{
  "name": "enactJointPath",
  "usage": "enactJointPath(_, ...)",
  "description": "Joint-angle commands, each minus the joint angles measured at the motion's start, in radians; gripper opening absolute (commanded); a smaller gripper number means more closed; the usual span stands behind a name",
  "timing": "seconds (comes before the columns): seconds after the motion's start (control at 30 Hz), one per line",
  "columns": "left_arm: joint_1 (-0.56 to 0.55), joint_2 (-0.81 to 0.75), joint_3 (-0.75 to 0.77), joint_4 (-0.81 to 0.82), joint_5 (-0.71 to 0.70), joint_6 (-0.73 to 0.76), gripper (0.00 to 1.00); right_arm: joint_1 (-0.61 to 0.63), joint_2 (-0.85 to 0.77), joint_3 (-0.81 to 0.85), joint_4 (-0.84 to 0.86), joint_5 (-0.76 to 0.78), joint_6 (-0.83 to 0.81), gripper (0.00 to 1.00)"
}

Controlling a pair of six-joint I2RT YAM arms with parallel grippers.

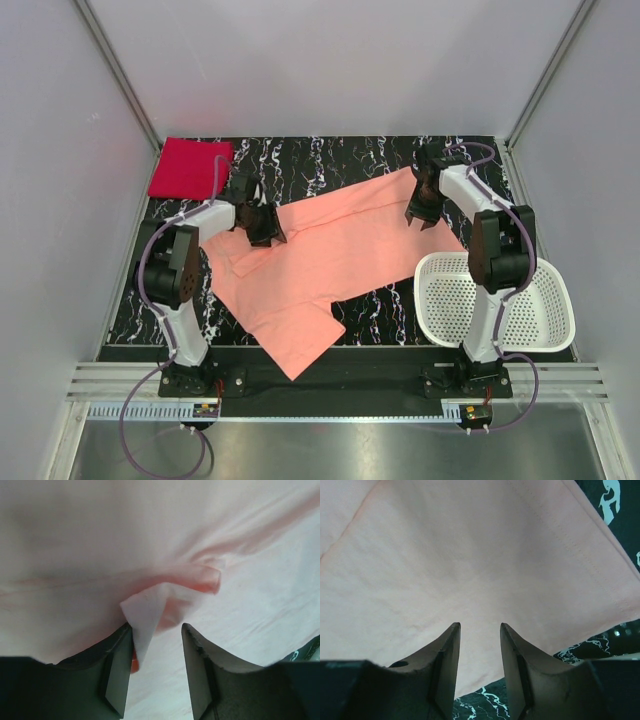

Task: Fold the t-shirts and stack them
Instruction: Fold the tshirt

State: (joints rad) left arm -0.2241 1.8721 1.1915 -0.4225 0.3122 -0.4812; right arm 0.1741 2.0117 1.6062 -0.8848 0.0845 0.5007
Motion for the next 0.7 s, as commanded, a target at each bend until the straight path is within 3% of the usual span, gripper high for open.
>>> enactJointPath(0.0, -0.046, -0.111, -0.047, 0.05, 0.054, -0.043, 0.47, -0.001, -0.082, -0.04, 0.036, -0.023, -0.011, 0.45)
enactJointPath(0.37, -0.253, -0.307, -0.194, 0.042, 0.016, -0.122, 0.52, -0.001, -0.168, -0.183, 0.104, -0.069, 0.015, 0.45)
enactJointPath(0.5, -0.253, -0.416, -0.213, -0.033, -0.074, -0.105, 0.55, 0.001, -0.189, -0.212, 0.121, -0.081, 0.024, 0.45)
enactJointPath(0.67, -0.14, -0.404, -0.103, -0.16, -0.153, -0.043, 0.57, -0.002, -0.173, -0.2, 0.126, -0.081, 0.047, 0.44)
